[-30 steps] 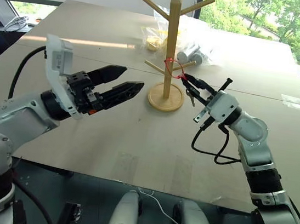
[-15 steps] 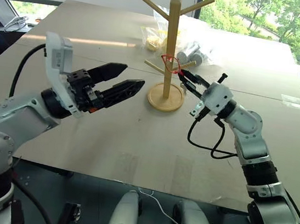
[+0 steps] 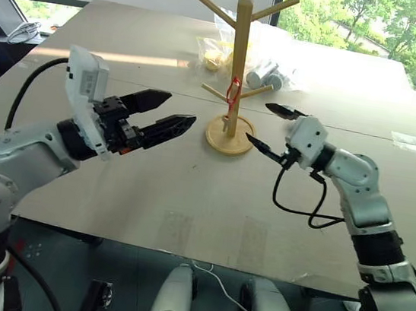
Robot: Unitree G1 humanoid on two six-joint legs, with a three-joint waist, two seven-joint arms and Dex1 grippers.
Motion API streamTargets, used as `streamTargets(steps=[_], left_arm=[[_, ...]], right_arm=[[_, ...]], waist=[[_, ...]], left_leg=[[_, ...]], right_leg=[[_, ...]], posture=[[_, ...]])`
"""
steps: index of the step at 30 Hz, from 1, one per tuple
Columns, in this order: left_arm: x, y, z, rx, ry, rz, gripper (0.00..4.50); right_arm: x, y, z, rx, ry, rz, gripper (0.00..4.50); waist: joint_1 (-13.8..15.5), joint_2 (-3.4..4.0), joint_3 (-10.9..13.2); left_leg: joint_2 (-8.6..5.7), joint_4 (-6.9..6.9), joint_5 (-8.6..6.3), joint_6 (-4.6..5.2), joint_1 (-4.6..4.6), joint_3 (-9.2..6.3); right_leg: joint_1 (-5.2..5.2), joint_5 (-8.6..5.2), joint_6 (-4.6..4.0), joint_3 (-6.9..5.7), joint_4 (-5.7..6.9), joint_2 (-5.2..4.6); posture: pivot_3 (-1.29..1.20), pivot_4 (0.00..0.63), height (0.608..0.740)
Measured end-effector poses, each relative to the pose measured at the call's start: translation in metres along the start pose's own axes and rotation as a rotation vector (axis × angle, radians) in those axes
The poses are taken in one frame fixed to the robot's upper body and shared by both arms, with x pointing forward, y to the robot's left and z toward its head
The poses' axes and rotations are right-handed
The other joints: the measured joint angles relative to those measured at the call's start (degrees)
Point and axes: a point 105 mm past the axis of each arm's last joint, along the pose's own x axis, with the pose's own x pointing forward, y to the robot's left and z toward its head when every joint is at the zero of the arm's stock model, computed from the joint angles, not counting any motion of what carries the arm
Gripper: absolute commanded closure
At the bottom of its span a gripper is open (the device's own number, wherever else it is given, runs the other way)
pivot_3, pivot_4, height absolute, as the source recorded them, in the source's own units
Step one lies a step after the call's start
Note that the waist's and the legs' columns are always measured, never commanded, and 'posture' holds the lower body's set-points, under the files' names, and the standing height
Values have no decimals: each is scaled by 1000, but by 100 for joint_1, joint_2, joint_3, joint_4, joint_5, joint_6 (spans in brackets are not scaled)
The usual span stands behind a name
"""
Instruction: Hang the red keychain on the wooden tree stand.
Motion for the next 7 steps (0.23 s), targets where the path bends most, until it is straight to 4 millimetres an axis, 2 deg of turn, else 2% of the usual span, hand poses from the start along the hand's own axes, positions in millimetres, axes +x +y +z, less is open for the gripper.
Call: streamTargets(steps=[7], left_arm=[[-10,16,-3,103,125,-33,0]], right_arm=[[-35,-20,22,186,51,53,49]], waist=[[-9,2,3]], left_leg=[[0,-7,0,1,2,4]], right_leg=[[-3,-1,-1,1,-1,1]], posture=[[0,150,740]])
